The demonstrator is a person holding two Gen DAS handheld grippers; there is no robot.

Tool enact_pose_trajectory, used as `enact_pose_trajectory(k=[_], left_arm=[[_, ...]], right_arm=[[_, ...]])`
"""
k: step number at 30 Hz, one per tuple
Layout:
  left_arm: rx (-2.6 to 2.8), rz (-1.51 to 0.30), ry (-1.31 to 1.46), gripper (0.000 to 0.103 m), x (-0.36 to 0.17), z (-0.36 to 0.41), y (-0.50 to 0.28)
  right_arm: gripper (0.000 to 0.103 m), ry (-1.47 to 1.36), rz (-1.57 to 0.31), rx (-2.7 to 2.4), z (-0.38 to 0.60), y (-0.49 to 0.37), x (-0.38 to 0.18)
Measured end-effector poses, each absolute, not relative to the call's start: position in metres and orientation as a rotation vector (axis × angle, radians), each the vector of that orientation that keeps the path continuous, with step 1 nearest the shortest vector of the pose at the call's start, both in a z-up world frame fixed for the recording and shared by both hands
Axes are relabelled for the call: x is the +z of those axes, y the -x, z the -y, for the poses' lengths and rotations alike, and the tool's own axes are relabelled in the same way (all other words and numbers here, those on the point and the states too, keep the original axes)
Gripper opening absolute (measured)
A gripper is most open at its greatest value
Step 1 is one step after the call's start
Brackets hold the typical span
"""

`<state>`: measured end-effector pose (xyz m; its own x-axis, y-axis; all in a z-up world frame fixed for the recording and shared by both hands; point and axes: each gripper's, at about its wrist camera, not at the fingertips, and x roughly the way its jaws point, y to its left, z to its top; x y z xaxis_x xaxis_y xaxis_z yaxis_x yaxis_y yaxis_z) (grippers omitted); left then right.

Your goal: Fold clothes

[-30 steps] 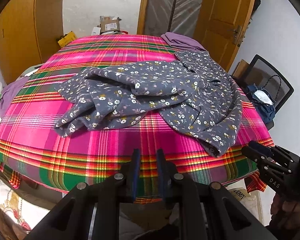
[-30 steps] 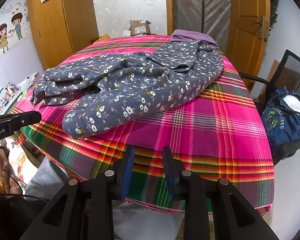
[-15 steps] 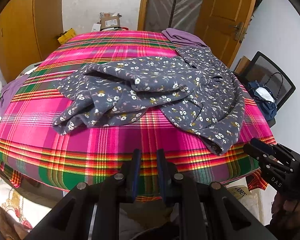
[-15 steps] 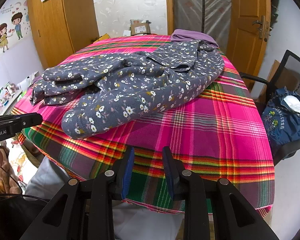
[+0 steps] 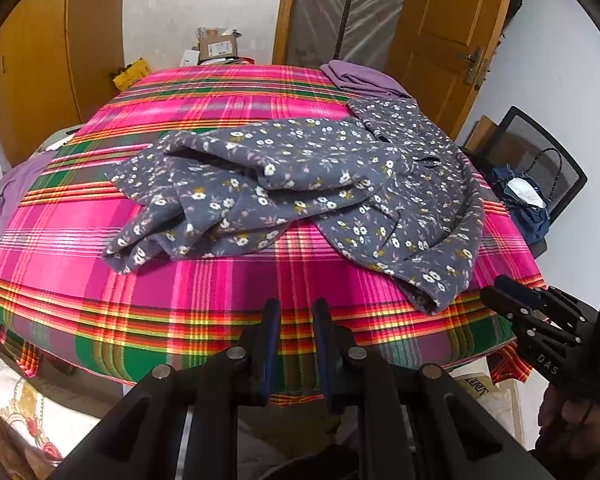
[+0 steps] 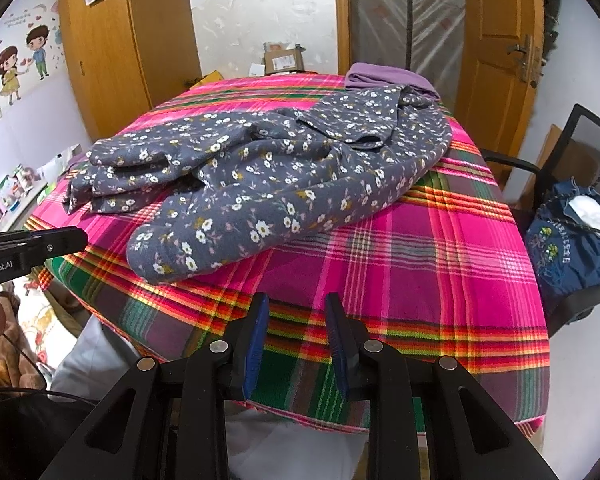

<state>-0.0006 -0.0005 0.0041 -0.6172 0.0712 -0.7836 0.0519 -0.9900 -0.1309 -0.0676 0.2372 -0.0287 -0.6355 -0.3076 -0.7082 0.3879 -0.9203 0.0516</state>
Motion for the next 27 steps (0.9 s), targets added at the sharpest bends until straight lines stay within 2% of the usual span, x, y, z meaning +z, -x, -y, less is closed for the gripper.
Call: enact_pose_trajectory(k=[13, 27], left_arm=[[2.876, 0.353, 1.343, 0.017, 0.008, 0.03, 0.011], [2.941, 0.261, 1.382, 0.017, 0.018, 0.048, 0.024]], right_arm=[[0.03, -0.958, -0.175, -2.493, -0.22, 0.079, -0.008], [0.03, -0.792, -0.32, -2.298, -0.154, 0.096, 0.02]])
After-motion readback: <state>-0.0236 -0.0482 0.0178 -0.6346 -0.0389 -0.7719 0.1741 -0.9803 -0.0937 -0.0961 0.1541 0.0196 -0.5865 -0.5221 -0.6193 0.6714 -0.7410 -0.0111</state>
